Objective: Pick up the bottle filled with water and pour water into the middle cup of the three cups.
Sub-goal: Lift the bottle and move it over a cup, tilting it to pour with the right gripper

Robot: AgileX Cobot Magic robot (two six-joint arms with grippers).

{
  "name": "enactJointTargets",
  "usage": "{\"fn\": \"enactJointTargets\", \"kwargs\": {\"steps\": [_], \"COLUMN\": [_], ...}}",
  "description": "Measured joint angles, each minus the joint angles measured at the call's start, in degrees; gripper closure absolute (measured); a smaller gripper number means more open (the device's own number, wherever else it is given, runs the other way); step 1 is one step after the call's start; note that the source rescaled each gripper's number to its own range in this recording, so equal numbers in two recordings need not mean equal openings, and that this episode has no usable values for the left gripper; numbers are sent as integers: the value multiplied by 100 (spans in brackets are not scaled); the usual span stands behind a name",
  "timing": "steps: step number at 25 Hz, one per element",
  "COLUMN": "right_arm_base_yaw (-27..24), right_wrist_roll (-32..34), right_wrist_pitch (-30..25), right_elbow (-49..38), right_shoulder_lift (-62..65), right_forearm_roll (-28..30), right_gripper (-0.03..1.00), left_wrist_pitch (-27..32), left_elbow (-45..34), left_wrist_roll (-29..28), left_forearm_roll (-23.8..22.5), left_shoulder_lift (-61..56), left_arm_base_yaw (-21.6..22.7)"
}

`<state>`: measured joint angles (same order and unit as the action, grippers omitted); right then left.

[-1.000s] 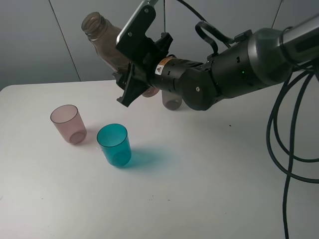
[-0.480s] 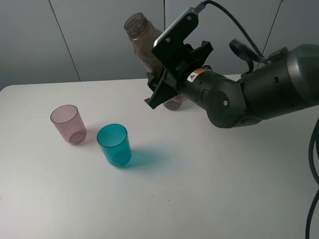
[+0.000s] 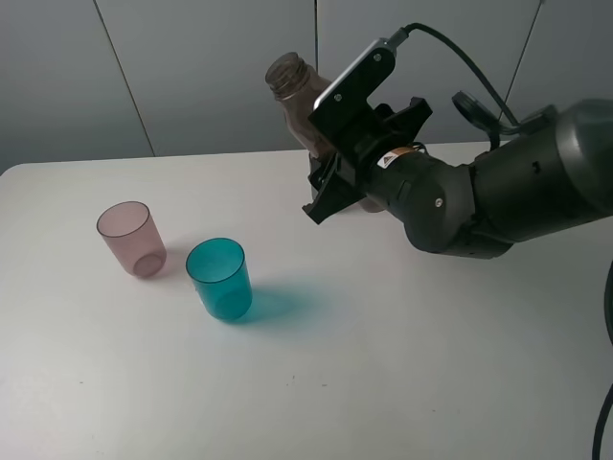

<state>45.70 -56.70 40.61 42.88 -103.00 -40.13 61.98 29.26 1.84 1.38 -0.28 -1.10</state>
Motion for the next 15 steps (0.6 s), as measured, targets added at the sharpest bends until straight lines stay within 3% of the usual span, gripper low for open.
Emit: {"fn": "enactJointTargets", "kwargs": {"steps": [15], "right_arm_base_yaw": [230], "right_wrist_roll": [-992], "right_wrist_pitch": [153], "right_elbow": [-34], "right_shoulder_lift": [-214], "right_forearm_roll": [296], "right_gripper": [92], "left_wrist_pitch": [0], "left_elbow": [0], "left_wrist_roll": [0], "left_forearm_roll": [0], "left_shoulder_lift": [0], "left_arm_base_yaw": [0]}}
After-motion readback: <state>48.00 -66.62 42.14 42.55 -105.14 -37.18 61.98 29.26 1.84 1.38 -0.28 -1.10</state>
